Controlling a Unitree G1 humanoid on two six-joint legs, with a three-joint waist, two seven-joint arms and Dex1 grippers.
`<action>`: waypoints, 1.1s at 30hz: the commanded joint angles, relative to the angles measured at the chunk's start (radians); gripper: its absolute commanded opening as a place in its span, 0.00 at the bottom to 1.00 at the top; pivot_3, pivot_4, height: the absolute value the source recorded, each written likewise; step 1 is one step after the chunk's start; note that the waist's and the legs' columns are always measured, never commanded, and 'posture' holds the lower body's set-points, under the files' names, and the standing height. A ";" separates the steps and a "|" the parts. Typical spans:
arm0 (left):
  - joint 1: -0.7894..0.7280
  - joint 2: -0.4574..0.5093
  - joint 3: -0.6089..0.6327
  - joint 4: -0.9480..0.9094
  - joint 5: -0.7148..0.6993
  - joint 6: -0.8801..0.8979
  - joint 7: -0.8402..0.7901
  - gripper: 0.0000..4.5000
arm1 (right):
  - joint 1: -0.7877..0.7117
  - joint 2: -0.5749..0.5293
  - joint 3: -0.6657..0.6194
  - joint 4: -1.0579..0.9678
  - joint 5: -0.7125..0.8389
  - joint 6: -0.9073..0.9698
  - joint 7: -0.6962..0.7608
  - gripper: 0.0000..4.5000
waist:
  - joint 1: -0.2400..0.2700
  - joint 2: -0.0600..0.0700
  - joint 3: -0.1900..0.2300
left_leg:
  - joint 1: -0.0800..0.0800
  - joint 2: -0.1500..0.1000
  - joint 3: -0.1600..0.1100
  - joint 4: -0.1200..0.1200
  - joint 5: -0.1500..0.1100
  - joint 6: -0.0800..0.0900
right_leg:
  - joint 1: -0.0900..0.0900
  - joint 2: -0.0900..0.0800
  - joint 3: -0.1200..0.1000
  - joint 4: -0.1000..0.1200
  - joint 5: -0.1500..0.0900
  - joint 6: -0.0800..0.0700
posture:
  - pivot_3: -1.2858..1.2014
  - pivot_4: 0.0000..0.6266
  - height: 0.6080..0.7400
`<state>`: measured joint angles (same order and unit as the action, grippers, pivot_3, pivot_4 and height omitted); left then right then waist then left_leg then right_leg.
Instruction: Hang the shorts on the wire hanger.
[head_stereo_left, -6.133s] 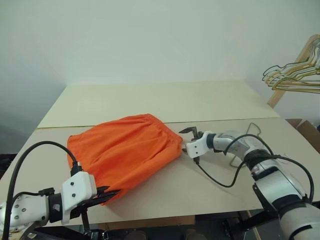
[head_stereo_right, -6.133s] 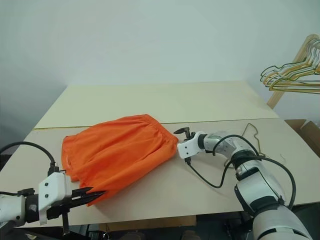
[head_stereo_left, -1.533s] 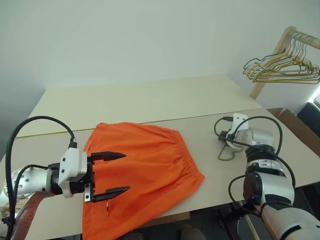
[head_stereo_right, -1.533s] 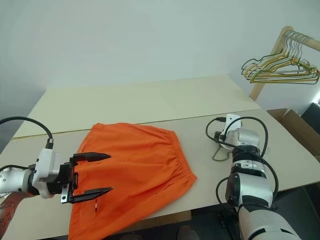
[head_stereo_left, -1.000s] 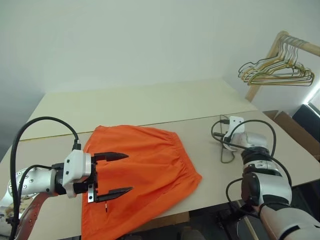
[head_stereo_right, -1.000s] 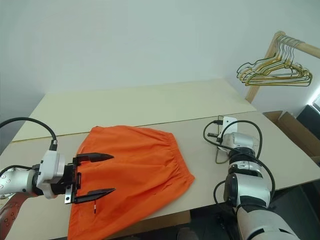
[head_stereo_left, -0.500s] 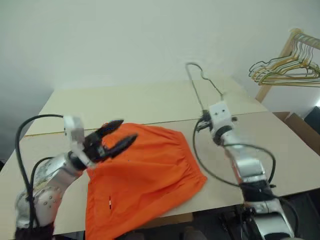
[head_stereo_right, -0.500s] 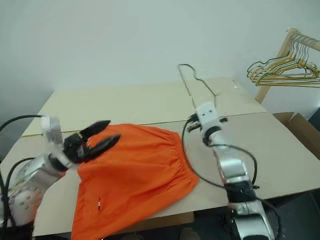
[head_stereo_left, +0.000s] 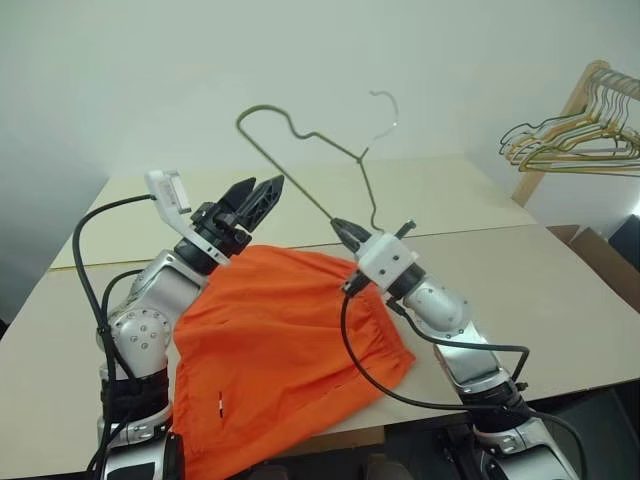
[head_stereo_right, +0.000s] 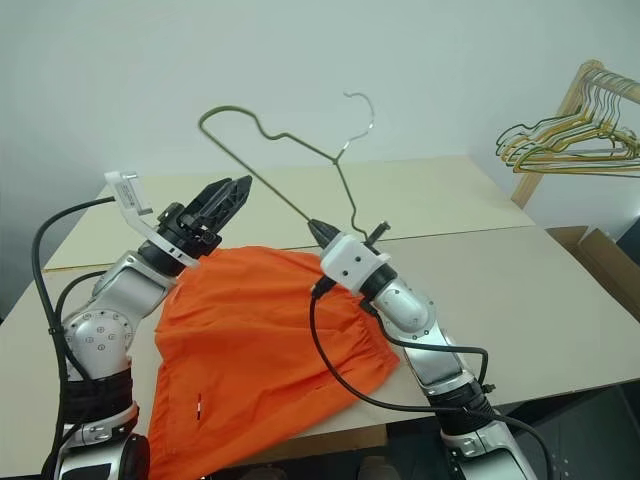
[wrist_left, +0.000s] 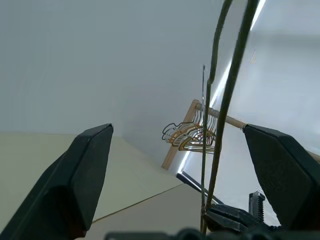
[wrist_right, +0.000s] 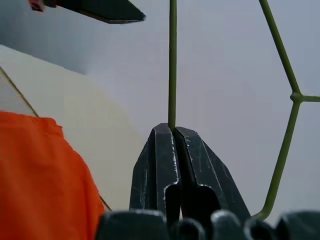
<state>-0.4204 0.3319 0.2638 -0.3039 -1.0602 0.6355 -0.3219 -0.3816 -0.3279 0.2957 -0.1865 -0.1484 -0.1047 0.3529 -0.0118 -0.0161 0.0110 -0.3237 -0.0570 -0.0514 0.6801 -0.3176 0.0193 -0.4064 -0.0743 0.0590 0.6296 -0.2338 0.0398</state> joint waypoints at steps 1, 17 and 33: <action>-0.036 -0.002 0.005 -0.024 -0.004 -0.017 -0.009 1.00 | -0.010 -0.005 -0.002 -0.008 -0.018 -0.060 0.016 0.01 | 0.000 -0.002 0.001 | 0.000 0.000 0.000 0.000 0.000 0.000 | 0.000 0.000 0.000 0.000 0.000 0.000 | 0.54 0.00 1.00; -0.004 0.006 -0.005 -0.051 -0.006 -0.008 -0.031 0.03 | -0.012 0.049 -0.012 0.016 -0.063 -0.054 -0.007 0.00 | 0.002 -0.004 0.002 | 0.000 0.000 0.000 0.000 0.000 0.000 | 0.000 0.000 0.000 0.000 0.000 0.000 | 0.54 0.00 1.00; 0.025 0.145 0.035 -0.023 0.151 -0.122 -0.231 0.00 | -0.002 -0.014 -0.119 -0.022 0.179 0.010 0.169 0.54 | 0.004 -0.006 0.004 | 0.000 0.000 0.000 0.000 0.000 0.000 | 0.000 0.000 0.000 -0.001 0.000 0.000 | 0.55 0.00 1.00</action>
<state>-0.3858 0.4490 0.2505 -0.3305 -0.9081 0.5421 -0.5130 -0.3788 -0.3212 0.2413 -0.1503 -0.0730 -0.1215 0.4650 -0.0082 -0.0218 0.0146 -0.3238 -0.0569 -0.0515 0.6799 -0.3180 0.0199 -0.4064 -0.0742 0.0589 0.6287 -0.2340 0.0396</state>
